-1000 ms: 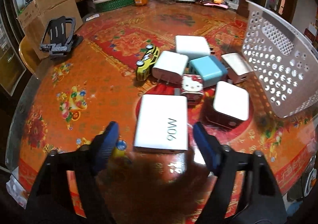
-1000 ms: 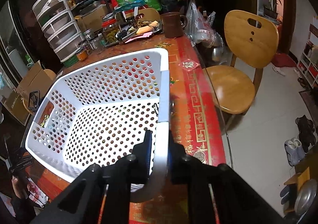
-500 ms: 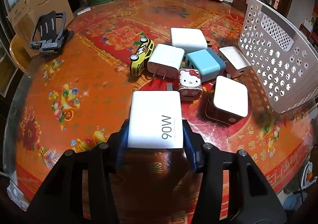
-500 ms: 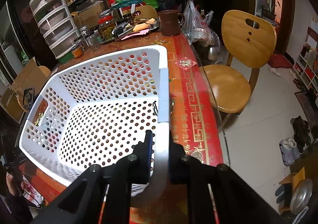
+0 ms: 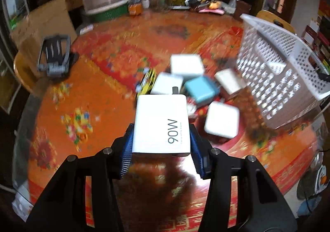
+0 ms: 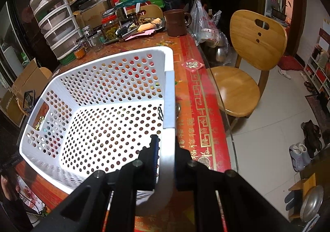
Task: Organize rigid objects
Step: 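Carry the large white charger into the basket and open the left tool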
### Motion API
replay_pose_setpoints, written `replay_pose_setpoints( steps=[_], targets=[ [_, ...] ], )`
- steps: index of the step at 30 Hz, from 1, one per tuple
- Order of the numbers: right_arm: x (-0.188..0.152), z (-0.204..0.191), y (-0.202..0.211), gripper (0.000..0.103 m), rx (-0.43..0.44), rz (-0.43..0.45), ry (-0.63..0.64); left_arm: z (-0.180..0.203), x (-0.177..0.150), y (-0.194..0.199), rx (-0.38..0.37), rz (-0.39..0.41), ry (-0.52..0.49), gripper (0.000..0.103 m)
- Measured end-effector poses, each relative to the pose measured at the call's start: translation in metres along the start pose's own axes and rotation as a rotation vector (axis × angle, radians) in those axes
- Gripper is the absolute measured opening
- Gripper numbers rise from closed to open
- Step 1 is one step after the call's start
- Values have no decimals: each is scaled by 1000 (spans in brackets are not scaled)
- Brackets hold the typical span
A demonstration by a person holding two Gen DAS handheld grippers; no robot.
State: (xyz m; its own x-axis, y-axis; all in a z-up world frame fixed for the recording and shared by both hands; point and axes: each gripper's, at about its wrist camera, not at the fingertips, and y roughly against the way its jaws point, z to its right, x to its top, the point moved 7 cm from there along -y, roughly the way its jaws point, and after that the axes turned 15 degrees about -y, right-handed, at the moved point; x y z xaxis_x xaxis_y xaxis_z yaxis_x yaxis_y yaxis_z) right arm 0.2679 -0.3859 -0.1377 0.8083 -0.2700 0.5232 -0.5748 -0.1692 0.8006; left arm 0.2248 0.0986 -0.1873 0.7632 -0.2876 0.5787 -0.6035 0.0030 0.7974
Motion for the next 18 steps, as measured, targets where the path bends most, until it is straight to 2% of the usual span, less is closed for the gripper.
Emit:
replay_pose_setpoints(
  steps=[5, 10, 18],
  targets=[
    [-1, -2, 0, 10, -35, 7, 22, 14, 61, 36, -6, 83, -111, 47],
    [-1, -2, 0, 10, -45, 3, 28, 36, 127, 61, -51, 145, -199, 47],
    [-1, -3, 0, 9, -58, 1, 34, 105, 197, 45, -166, 110, -321, 47]
  ],
)
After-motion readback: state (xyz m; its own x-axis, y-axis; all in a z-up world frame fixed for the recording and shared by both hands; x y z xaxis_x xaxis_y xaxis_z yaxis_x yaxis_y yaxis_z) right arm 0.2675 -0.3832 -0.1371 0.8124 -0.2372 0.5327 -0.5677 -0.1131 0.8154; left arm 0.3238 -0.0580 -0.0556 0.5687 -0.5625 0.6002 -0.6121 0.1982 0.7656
